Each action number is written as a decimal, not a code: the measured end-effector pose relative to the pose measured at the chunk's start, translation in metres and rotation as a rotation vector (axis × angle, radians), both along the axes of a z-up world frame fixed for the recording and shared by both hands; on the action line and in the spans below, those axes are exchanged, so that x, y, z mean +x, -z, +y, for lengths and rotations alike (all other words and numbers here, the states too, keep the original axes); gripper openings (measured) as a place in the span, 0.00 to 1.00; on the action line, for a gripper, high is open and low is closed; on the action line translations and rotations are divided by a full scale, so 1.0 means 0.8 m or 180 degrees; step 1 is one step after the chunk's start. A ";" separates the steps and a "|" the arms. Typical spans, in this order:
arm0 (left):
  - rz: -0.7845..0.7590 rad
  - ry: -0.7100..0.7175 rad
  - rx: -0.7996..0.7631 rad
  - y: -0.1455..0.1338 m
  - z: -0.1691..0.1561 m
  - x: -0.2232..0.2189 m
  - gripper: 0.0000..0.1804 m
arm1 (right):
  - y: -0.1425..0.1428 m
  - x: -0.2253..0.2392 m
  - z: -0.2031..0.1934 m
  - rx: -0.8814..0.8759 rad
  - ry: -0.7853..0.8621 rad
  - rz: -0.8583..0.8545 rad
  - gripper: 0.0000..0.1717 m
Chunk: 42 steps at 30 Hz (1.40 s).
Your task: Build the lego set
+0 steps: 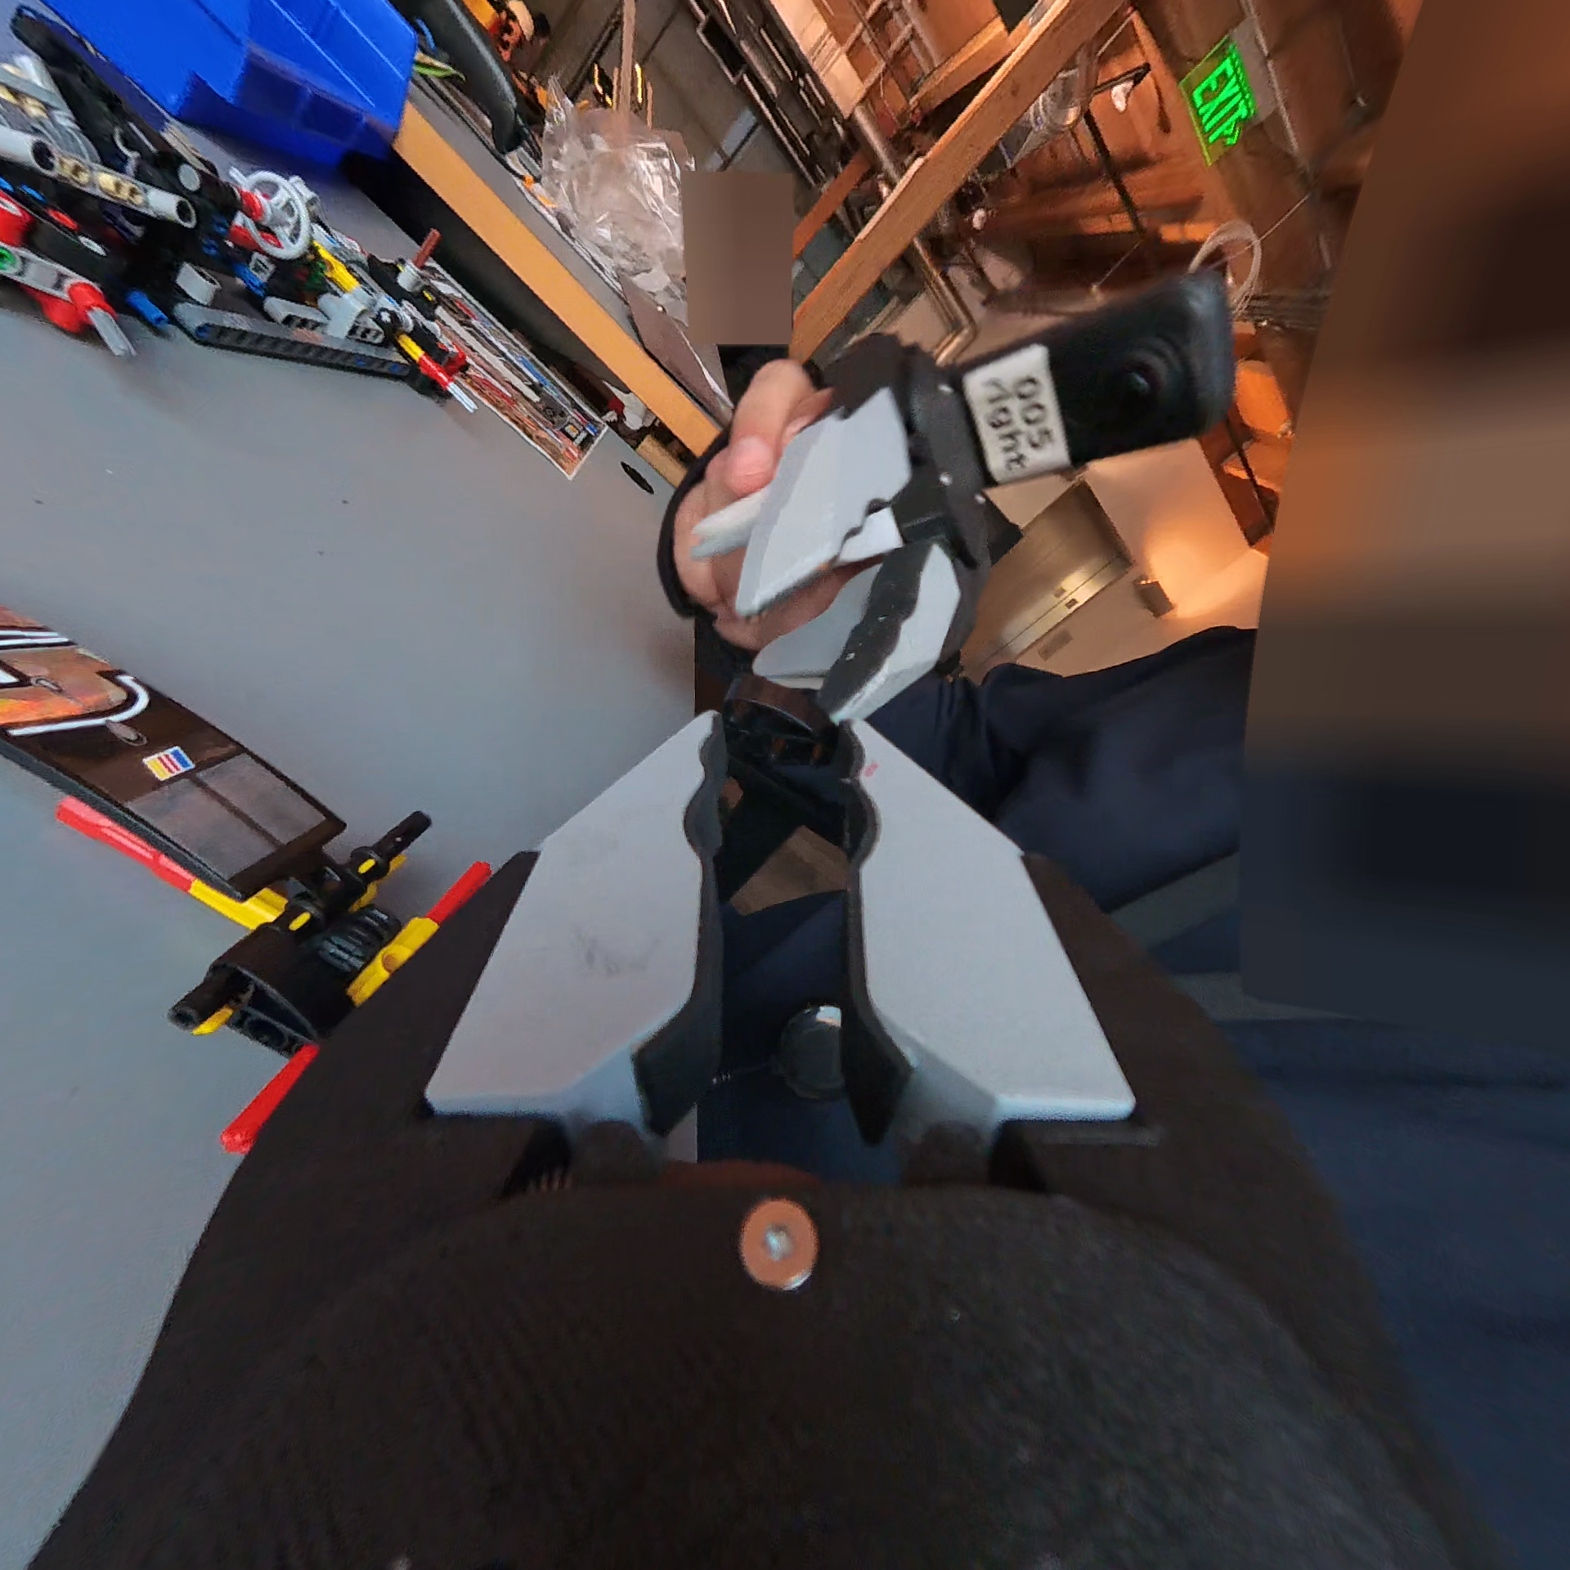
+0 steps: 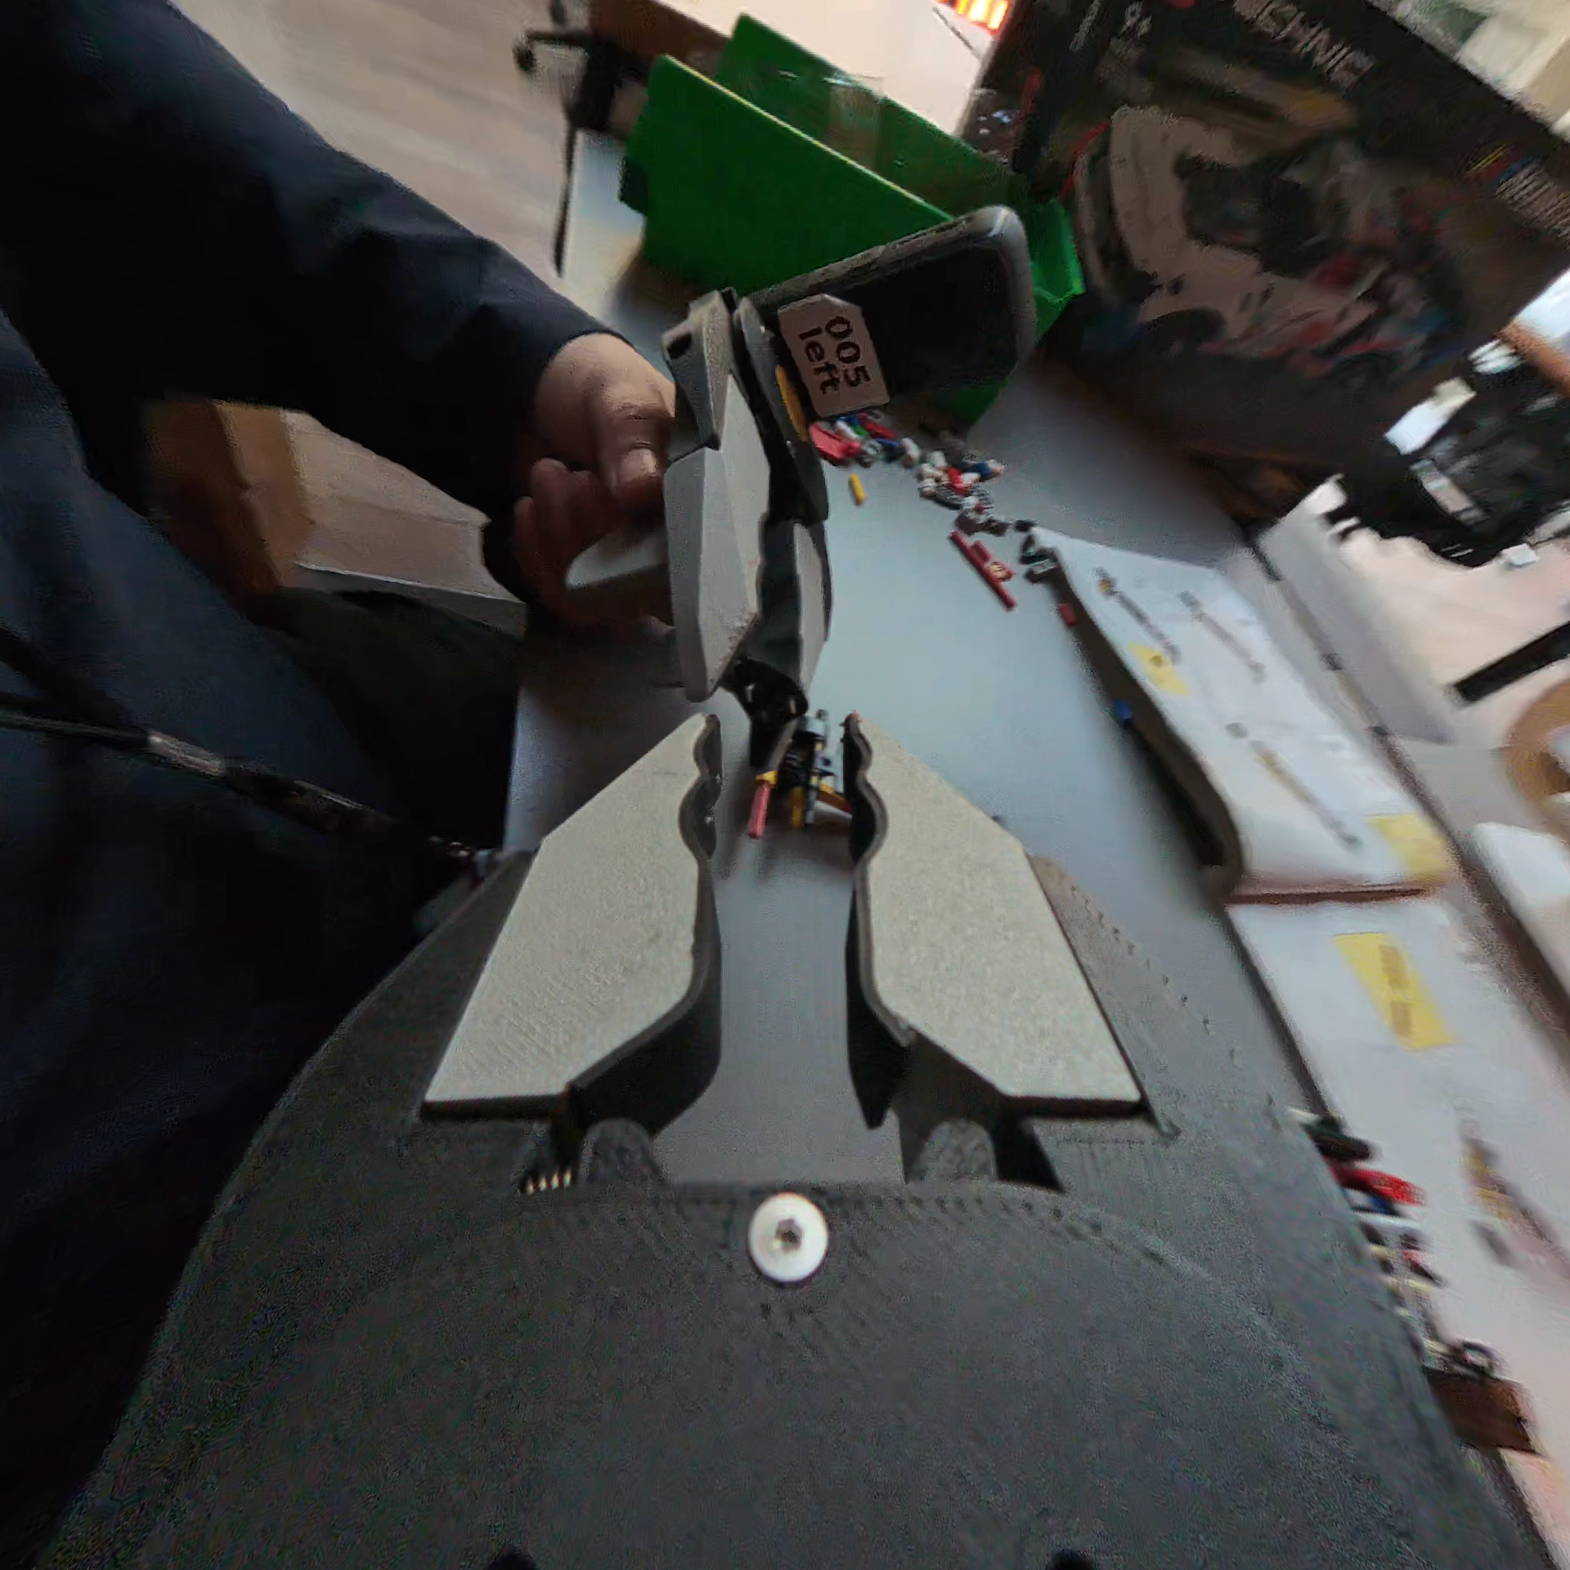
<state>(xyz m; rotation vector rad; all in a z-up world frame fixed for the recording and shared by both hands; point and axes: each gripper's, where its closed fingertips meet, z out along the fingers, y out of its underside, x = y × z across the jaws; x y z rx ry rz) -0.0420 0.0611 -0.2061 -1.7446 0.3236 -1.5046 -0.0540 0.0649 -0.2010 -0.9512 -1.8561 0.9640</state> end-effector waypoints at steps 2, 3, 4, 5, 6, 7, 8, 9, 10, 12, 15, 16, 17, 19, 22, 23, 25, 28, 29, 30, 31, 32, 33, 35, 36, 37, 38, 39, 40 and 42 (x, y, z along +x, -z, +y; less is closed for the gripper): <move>0.0026 0.0084 0.0003 0.001 -0.005 0.005 0.13 | -0.008 -0.004 0.002 0.0608 0.0165 0.0247 0.14; 0.0003 0.0127 0.0002 -0.001 -0.007 0.008 0.13 | -0.011 -0.005 -0.001 0.0816 0.0179 0.0345 0.14; -0.0025 0.0158 0.0000 -0.002 -0.009 0.010 0.13 | -0.011 -0.005 -0.007 0.0964 0.0133 0.0387 0.12; -0.0055 0.0182 -0.0001 -0.003 -0.010 0.010 0.13 | -0.009 -0.004 -0.012 0.1070 0.0084 0.0378 0.08; -0.0078 0.0200 -0.0003 -0.004 -0.011 0.011 0.13 | -0.007 -0.003 -0.015 0.1151 0.0057 0.0359 0.07; -0.0095 0.0208 -0.0002 -0.005 -0.012 0.010 0.13 | -0.006 -0.002 -0.016 0.1204 0.0047 0.0345 0.08; -0.0115 0.0194 -0.0002 -0.006 -0.011 0.010 0.13 | -0.004 -0.002 -0.017 0.1213 0.0027 0.0329 0.12; -0.0138 0.0178 -0.0004 -0.007 -0.010 0.008 0.13 | -0.003 -0.001 -0.019 0.1180 0.0001 0.0306 0.15; -0.0167 0.0182 -0.0010 -0.008 -0.010 0.008 0.13 | -0.002 0.000 -0.021 0.1140 -0.0027 0.0288 0.16; -0.0230 0.0204 -0.0025 -0.010 -0.011 0.007 0.13 | -0.003 -0.001 -0.020 0.1164 0.0007 0.0306 0.14; -0.0291 0.0277 -0.0045 -0.013 -0.014 0.010 0.13 | -0.003 -0.004 -0.018 0.1315 0.0069 0.0343 0.11; -0.0298 0.0302 -0.0048 -0.013 -0.015 0.011 0.13 | -0.003 -0.004 -0.020 0.1332 0.0053 0.0341 0.11; -0.0294 0.0327 -0.0050 -0.013 -0.017 0.013 0.13 | -0.003 -0.005 -0.022 0.1338 0.0039 0.0346 0.11; -0.0278 0.0391 -0.0057 -0.012 -0.020 0.016 0.13 | -0.003 -0.005 -0.025 0.1338 0.0003 0.0352 0.09; -0.0293 0.0436 -0.0069 -0.012 -0.023 0.017 0.13 | -0.002 -0.005 -0.027 0.1323 -0.0039 0.0343 0.07; -0.0280 0.0448 -0.0086 -0.011 -0.023 0.017 0.13 | -0.001 -0.005 -0.028 0.1313 -0.0044 0.0324 0.07; -0.0220 0.0469 -0.0150 -0.007 -0.023 0.016 0.13 | 0.002 -0.005 -0.027 0.1318 -0.0036 0.0282 0.08; 0.0312 0.0346 -0.0155 0.013 -0.017 0.001 0.20 | 0.004 -0.007 -0.010 0.1361 0.0170 0.0284 0.07; 0.0645 0.0158 -0.0066 0.023 -0.010 -0.011 0.20 | 0.006 -0.006 -0.002 0.1338 0.0231 0.0274 0.07; 0.1056 -0.0067 0.0068 0.034 -0.001 -0.024 0.19 | 0.010 -0.005 0.007 0.1295 0.0289 0.0254 0.07; 0.1483 -0.0231 0.0237 0.043 0.004 -0.036 0.18 | 0.014 -0.003 0.015 0.1262 0.0341 0.0234 0.07; 0.1901 -0.0350 0.0417 0.050 0.008 -0.044 0.17 | 0.019 -0.001 0.024 0.1264 0.0386 0.0217 0.07; 0.2298 -0.0424 0.0605 0.056 0.010 -0.049 0.17 | 0.024 0.001 0.031 0.1299 0.0422 0.0197 0.07; 0.2984 -0.0514 0.0989 0.066 0.013 -0.050 0.17 | 0.036 0.003 0.042 0.1424 0.0480 0.0137 0.07; 0.3306 -0.0588 0.1155 0.070 0.017 -0.051 0.17 | 0.041 0.003 0.045 0.1480 0.0494 0.0108 0.07; 0.3590 -0.0647 0.1309 0.073 0.021 -0.051 0.17 | 0.045 0.003 0.046 0.1506 0.0499 0.0084 0.07; 0.3830 -0.0683 0.1442 0.077 0.024 -0.051 0.18 | 0.048 0.002 0.047 0.1501 0.0502 0.0075 0.07; 0.4019 -0.0713 0.1546 0.080 0.027 -0.051 0.18 | 0.049 0.002 0.047 0.1475 0.0502 0.0077 0.07; 0.4147 -0.0694 0.1603 0.084 0.028 -0.050 0.20 | 0.051 0.001 0.048 0.1445 0.0499 0.0083 0.07; 0.4284 -0.0610 0.1567 0.094 0.031 -0.049 0.22 | 0.053 0.000 0.049 0.1428 0.0497 0.0095 0.08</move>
